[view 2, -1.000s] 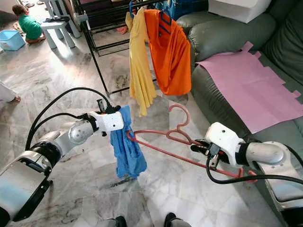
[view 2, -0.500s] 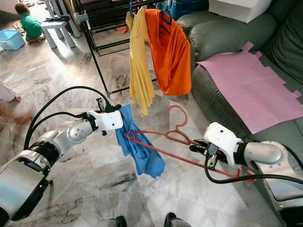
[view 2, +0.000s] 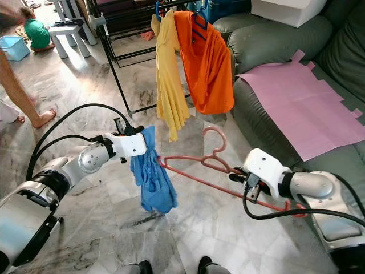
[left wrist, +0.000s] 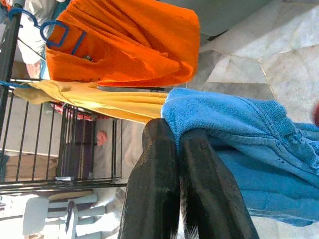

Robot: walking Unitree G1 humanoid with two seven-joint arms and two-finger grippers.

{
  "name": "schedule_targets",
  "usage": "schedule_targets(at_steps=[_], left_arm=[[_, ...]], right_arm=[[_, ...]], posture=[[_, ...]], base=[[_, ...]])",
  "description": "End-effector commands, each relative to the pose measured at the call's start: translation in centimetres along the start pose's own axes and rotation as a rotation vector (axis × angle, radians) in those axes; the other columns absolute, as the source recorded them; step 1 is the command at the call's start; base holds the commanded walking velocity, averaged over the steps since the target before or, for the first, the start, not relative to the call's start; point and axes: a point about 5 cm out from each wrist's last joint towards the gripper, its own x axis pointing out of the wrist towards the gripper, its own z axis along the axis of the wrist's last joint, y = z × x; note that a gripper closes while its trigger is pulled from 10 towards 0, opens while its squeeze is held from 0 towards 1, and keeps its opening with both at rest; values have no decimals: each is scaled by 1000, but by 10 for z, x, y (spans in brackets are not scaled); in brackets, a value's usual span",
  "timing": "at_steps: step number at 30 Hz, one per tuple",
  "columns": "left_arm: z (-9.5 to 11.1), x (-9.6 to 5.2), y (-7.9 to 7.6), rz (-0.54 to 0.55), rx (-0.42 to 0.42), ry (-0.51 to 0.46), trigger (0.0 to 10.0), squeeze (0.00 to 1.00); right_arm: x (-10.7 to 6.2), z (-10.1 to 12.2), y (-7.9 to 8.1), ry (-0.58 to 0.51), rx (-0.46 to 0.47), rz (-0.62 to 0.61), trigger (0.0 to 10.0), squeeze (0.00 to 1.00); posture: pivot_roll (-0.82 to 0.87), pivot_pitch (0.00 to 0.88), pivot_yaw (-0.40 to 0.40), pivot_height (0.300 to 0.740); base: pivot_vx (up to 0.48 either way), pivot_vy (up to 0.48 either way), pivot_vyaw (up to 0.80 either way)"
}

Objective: Hang hanger

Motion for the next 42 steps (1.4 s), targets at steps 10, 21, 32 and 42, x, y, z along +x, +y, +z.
schedule_targets(at_steps=[10, 21, 32, 42], left_arm=[[7, 1, 12, 33, -4, -49, 10000, 0], [8, 0, 14, 35, -5, -68, 10000, 0], [11, -1, 23, 25, 1, -104, 10000, 0], [31, -2, 42, 28, -52, -252, 10000, 0]], right_arm=[[12, 3, 3, -36, -2, 5, 10000, 0], [32, -7, 9, -34, 25, 2, 10000, 0], [33, -15, 7, -3, 5, -17, 10000, 0], [39, -20, 8, -5, 27, -19, 10000, 0]], posture=[[-124, 205, 76, 740], [-112, 204, 71, 740], [-108, 205, 68, 740], [-92, 206, 69, 740]], base=[[0, 0, 0], [0, 0, 0], [0, 0, 0], [0, 0, 0]])
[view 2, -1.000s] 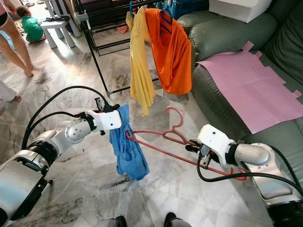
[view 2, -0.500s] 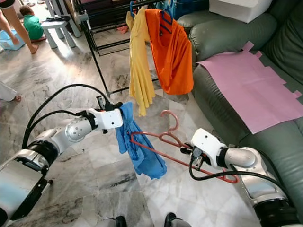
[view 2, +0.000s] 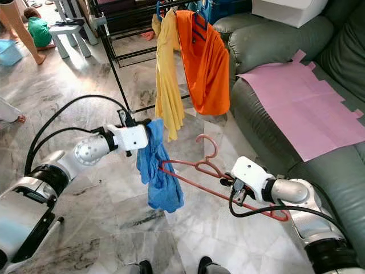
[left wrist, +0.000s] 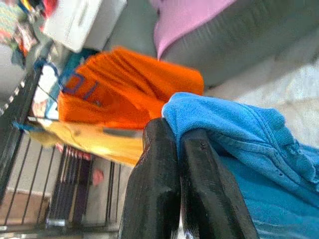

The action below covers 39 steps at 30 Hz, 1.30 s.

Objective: Hang hanger

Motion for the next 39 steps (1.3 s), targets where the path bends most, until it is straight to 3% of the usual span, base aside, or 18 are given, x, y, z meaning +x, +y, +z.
schedule_targets(at_steps=[1, 8, 15, 23, 25, 31, 36, 39], left_arm=[[5, -1, 13, 28, -5, -39, 10000, 0], [19, 4, 9, -29, -17, -119, 10000, 0], [18, 2, -5, -98, -68, -104, 10000, 0], [24, 0, -19, -127, -136, -97, 10000, 0], [26, 1, -18, -99, -214, -87, 10000, 0], [15, -3, -21, -105, -194, 18, 10000, 0], [16, -3, -21, -97, -208, 38, 10000, 0], [17, -3, -20, -101, -208, 44, 10000, 0]], right_arm=[[4, 4, 1, -15, -13, 8, 10000, 0], [7, 2, -2, -19, -14, -9, 10000, 0], [6, 1, -14, -17, -36, -117, 10000, 0], [13, 1, -16, -9, -43, -123, 10000, 0], [18, 2, -13, -6, -47, -103, 10000, 0], [26, 3, -8, -15, -31, -40, 10000, 0], [23, -2, 13, -23, 35, 137, 10000, 0], [21, -7, 15, 3, 34, 146, 10000, 0]], posture=[[-92, 206, 69, 740], [-87, 200, 72, 740], [-87, 194, 77, 740], [-76, 187, 72, 740], [-70, 183, 70, 740], [-69, 177, 70, 740], [-70, 174, 71, 740], [-74, 175, 70, 740]], base=[[0, 0, 0], [0, 0, 0], [0, 0, 0], [0, 0, 0], [0, 0, 0], [0, 0, 0], [0, 0, 0], [0, 0, 0]])
